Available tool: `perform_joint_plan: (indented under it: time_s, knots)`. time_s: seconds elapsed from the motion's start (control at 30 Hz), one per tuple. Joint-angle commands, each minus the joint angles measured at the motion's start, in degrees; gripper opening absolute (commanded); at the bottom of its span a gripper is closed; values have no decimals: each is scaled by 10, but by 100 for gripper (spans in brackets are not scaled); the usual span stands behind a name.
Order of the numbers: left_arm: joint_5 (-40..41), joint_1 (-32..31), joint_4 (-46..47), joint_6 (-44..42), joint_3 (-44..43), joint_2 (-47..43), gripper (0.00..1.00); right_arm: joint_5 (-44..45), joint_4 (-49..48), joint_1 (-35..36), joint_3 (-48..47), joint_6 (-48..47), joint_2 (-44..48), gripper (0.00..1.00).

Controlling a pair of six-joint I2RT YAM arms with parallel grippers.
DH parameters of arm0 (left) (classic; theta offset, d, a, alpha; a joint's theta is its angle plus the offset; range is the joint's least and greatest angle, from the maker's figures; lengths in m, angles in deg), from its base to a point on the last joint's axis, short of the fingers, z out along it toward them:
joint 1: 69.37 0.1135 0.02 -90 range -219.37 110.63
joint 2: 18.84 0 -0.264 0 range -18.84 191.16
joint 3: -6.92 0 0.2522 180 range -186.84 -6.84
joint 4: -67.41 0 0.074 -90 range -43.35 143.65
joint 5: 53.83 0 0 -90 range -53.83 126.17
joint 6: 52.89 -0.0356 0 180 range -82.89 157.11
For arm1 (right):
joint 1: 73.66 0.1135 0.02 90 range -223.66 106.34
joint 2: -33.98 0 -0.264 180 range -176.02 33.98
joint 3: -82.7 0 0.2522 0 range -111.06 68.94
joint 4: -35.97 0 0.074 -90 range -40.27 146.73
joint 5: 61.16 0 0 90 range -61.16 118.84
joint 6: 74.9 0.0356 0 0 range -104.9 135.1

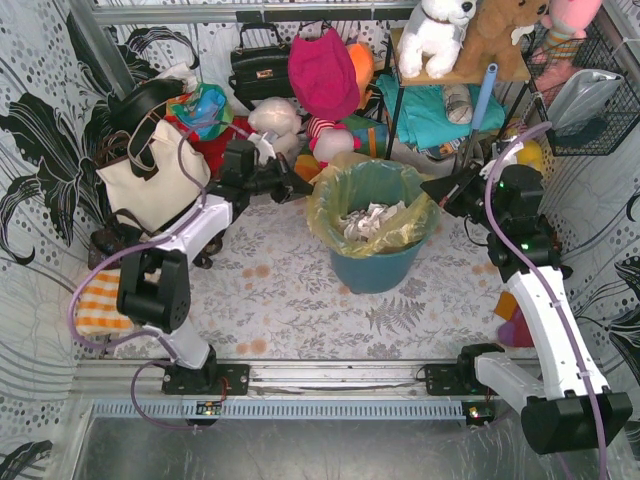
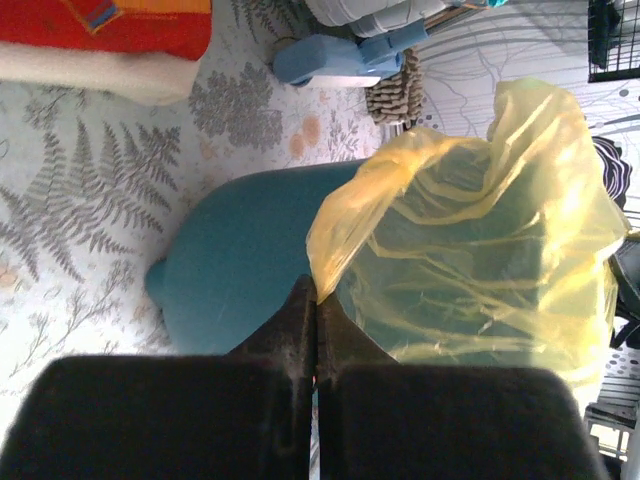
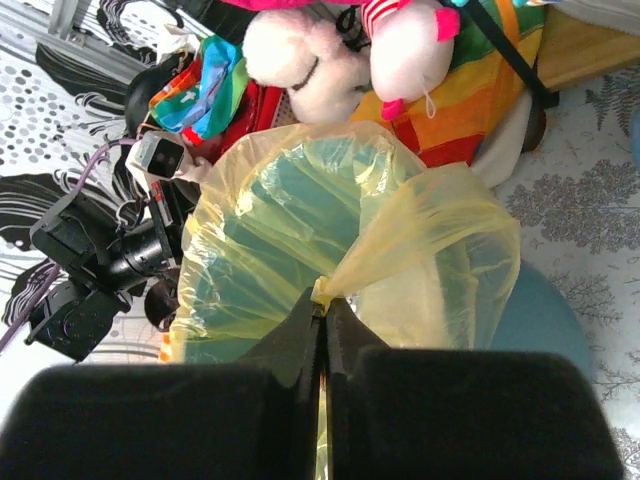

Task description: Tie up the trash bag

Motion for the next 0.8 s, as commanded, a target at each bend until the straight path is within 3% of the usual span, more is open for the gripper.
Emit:
perform_joint_plan:
  time_s: [0.0, 0.3, 0.77]
  knots:
    - [-12, -26, 69, 24, -66, 51, 1, 16, -80, 1, 12, -11, -23, 0]
    - [60, -43, 177, 83, -108, 102, 1, -27, -222, 1, 33, -4, -56, 0]
    - [88, -63, 580, 135, -32, 81, 2, -154, -425, 1, 79, 31, -70, 0]
